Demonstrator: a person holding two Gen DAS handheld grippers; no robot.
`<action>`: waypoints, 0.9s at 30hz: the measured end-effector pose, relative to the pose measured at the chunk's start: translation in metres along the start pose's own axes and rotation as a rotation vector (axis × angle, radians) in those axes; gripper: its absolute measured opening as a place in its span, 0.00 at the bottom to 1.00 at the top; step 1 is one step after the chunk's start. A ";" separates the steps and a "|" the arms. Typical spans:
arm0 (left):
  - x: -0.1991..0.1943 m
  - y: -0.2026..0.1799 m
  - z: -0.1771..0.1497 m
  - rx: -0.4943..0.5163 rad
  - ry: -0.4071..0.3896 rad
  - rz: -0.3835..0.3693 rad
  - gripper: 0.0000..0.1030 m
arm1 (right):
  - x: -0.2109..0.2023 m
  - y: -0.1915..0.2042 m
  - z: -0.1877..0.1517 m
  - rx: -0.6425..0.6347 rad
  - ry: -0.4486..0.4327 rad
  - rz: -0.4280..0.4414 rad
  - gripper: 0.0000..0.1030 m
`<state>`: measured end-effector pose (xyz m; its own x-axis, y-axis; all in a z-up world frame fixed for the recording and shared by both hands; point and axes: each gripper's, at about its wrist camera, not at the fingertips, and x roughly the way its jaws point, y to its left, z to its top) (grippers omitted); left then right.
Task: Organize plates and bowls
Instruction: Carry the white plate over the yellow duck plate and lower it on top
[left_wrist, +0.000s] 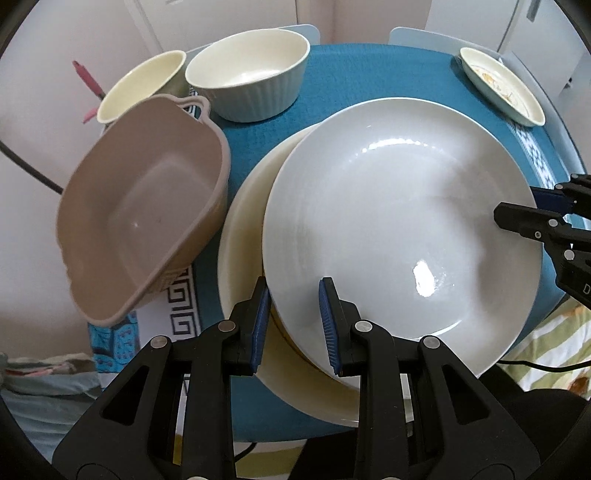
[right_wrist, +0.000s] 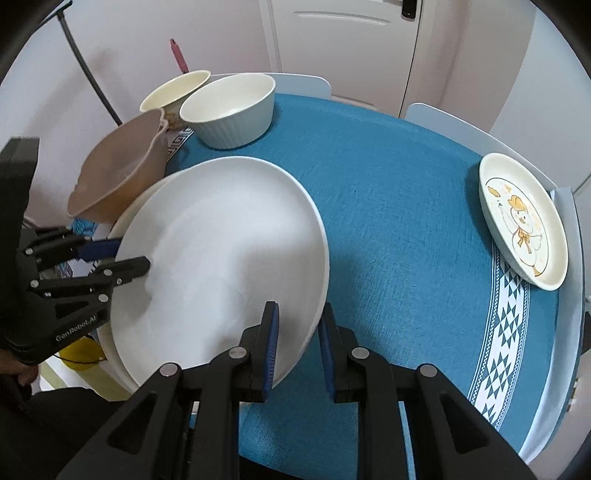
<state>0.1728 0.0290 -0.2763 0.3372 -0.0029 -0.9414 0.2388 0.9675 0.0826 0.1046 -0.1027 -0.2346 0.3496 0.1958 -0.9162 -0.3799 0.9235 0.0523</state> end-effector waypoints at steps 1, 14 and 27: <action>0.000 -0.001 0.000 0.004 -0.001 0.012 0.23 | 0.001 0.002 -0.001 -0.010 0.004 -0.009 0.19; -0.002 -0.011 0.004 0.038 -0.007 0.099 0.23 | 0.005 0.021 0.002 -0.074 0.038 -0.134 0.19; -0.008 -0.013 -0.002 0.043 -0.020 0.134 0.23 | 0.003 0.022 0.002 -0.074 0.038 -0.135 0.19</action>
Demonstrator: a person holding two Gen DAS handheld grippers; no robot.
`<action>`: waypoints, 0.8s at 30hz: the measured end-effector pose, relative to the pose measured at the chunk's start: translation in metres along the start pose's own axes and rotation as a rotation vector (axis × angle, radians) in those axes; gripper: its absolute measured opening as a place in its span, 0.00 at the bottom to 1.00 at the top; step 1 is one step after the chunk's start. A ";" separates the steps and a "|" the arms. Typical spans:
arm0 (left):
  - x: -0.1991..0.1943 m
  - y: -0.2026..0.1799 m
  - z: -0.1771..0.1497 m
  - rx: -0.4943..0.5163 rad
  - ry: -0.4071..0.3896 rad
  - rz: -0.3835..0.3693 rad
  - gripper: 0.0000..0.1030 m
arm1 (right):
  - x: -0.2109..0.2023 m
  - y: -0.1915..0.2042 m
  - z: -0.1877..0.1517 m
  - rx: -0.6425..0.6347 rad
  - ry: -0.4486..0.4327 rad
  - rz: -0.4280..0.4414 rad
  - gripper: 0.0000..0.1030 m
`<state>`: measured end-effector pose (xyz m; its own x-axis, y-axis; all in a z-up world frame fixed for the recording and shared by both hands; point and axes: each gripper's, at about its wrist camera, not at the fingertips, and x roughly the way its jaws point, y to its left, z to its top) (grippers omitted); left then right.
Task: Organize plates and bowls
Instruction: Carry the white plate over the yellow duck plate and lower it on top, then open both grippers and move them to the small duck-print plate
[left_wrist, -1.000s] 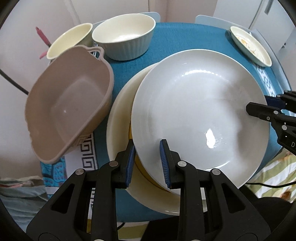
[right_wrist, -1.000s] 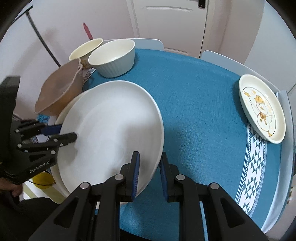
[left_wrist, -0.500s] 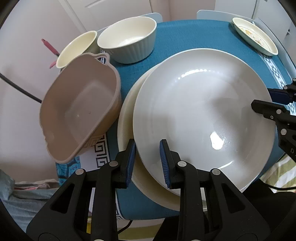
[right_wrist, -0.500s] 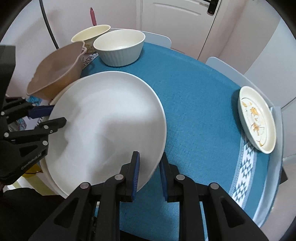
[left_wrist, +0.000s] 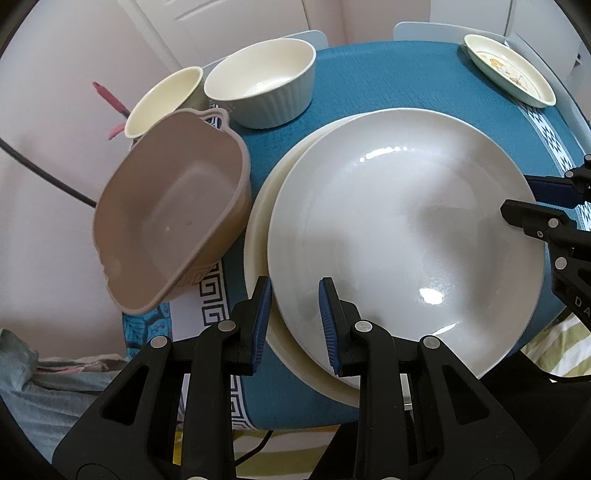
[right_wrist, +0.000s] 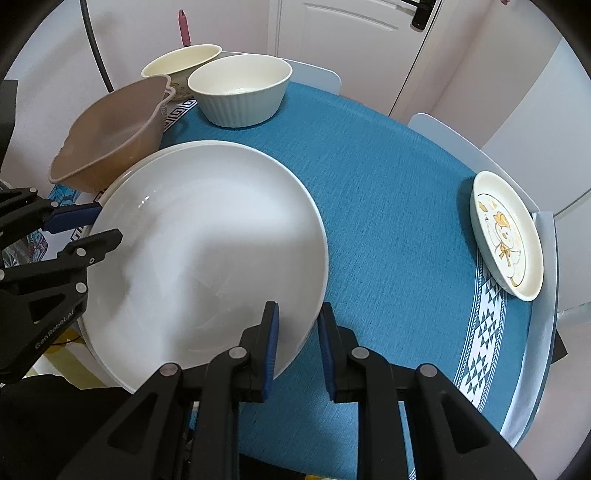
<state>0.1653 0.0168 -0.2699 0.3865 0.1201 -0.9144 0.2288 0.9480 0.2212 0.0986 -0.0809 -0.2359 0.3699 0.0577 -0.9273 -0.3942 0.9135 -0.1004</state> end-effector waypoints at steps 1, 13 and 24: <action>0.000 0.000 0.000 0.001 -0.001 0.005 0.23 | 0.000 -0.001 0.000 0.001 -0.002 0.002 0.19; -0.002 0.006 -0.005 -0.020 -0.001 0.005 0.23 | -0.001 -0.002 -0.001 0.009 -0.009 0.013 0.19; -0.085 0.038 0.036 -0.075 -0.231 -0.091 0.78 | -0.058 -0.048 0.018 0.232 -0.146 0.120 0.19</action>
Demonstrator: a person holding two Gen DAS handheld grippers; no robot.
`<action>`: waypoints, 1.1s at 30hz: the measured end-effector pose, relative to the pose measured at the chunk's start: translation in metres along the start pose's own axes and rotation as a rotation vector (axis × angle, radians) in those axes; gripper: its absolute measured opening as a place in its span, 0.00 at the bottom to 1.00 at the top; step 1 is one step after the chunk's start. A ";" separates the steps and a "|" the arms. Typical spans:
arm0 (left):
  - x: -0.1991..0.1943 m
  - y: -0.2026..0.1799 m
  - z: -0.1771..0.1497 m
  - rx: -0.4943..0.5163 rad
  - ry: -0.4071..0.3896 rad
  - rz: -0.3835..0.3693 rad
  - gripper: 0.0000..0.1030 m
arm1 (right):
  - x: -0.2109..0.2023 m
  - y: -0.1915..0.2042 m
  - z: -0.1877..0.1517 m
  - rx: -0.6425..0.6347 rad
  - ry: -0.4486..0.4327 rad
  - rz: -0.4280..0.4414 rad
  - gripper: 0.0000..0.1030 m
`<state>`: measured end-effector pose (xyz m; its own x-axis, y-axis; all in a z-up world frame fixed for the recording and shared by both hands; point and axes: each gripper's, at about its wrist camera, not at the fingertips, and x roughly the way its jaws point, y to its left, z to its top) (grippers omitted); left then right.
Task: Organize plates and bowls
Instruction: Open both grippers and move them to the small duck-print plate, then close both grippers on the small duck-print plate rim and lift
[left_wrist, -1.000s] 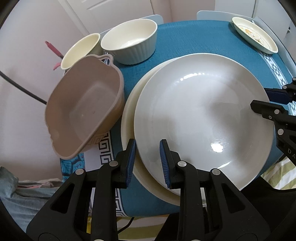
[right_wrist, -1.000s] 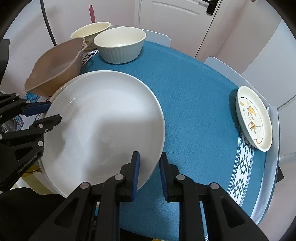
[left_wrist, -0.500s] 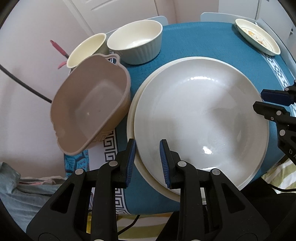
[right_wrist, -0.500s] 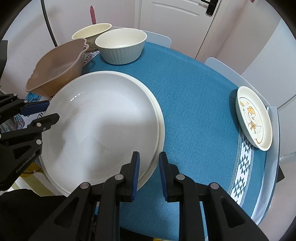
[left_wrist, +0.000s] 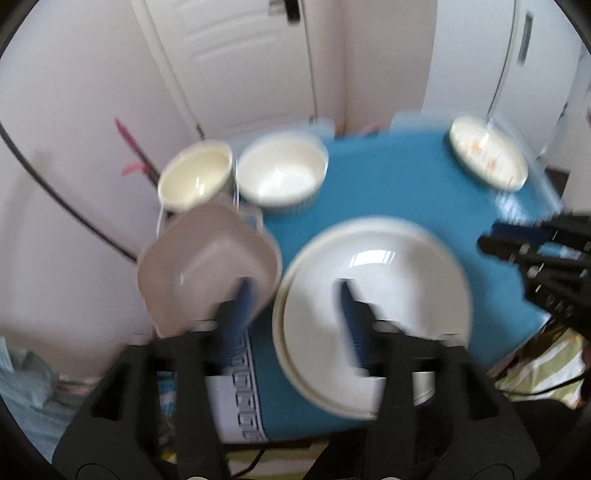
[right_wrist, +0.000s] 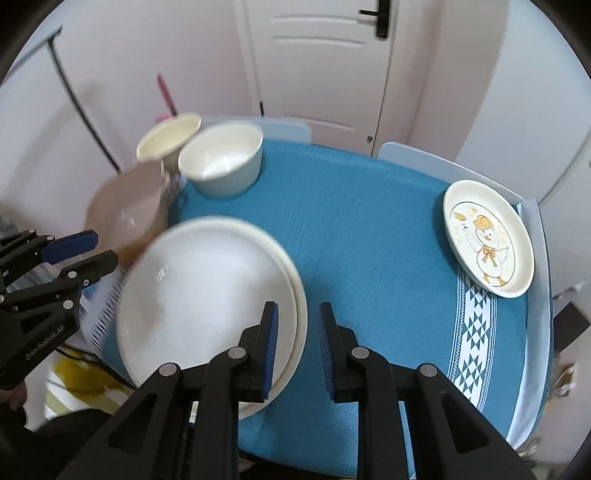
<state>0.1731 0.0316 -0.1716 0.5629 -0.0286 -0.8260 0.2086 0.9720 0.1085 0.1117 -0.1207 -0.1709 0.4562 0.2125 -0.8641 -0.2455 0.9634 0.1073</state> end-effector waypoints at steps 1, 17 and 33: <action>-0.008 0.000 0.007 0.001 -0.036 -0.011 0.88 | -0.007 -0.004 0.001 0.023 -0.020 0.003 0.24; -0.004 -0.120 0.149 0.286 -0.186 -0.349 1.00 | -0.119 -0.125 -0.013 0.335 -0.225 -0.268 0.95; 0.199 -0.220 0.194 0.318 0.145 -0.518 0.73 | 0.016 -0.261 -0.036 0.680 -0.160 -0.067 0.74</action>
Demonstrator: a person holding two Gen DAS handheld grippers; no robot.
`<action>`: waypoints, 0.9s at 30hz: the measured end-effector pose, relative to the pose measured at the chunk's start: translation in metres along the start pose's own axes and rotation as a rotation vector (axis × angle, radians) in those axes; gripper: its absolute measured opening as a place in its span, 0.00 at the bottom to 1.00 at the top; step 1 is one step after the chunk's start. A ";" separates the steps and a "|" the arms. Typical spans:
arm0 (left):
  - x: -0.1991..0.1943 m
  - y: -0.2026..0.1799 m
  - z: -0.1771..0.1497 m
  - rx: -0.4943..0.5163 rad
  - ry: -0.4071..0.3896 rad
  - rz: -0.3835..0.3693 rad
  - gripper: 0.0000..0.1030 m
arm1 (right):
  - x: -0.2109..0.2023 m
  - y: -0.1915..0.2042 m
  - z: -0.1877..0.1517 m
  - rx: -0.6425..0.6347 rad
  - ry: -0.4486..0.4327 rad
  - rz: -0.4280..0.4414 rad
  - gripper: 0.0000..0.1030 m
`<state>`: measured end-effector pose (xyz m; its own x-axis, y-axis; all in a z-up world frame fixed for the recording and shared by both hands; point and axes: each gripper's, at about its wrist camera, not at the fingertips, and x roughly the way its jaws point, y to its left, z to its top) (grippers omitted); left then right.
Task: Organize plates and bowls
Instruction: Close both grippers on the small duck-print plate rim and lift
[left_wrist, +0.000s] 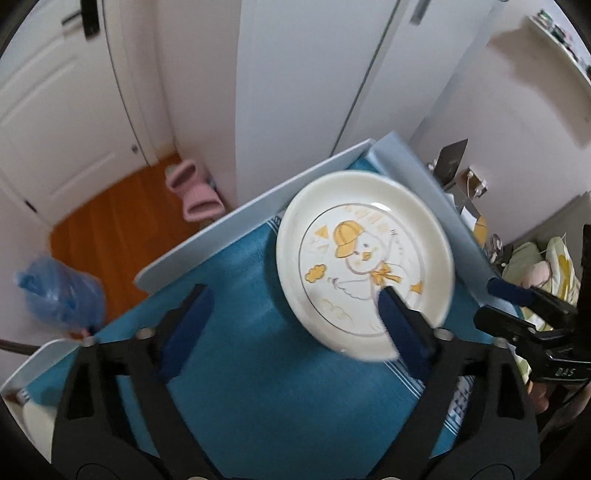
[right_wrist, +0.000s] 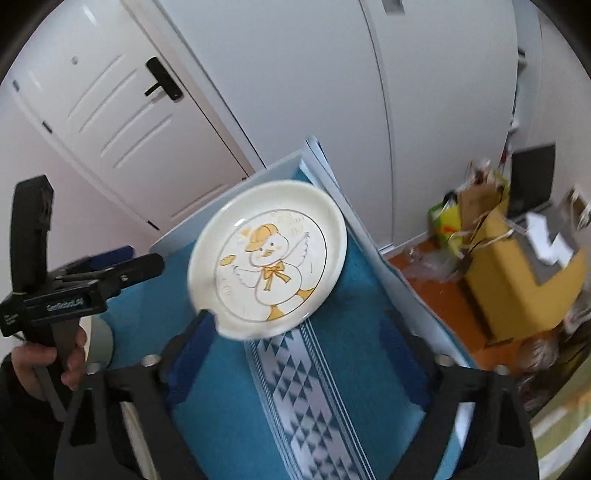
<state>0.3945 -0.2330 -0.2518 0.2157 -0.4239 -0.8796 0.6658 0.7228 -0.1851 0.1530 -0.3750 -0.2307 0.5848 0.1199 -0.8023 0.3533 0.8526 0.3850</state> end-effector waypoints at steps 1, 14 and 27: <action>0.009 0.002 0.003 0.000 0.014 0.000 0.69 | 0.008 -0.004 0.002 0.018 0.004 0.009 0.69; 0.058 0.007 0.018 0.026 0.063 -0.023 0.17 | 0.049 -0.023 0.015 0.102 -0.016 0.005 0.29; 0.052 0.001 0.019 0.044 0.031 0.011 0.17 | 0.057 -0.017 0.019 0.032 -0.007 -0.022 0.14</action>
<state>0.4202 -0.2648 -0.2892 0.2013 -0.3988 -0.8947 0.6948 0.7020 -0.1566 0.1938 -0.3924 -0.2742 0.5815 0.0978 -0.8076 0.3895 0.8381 0.3820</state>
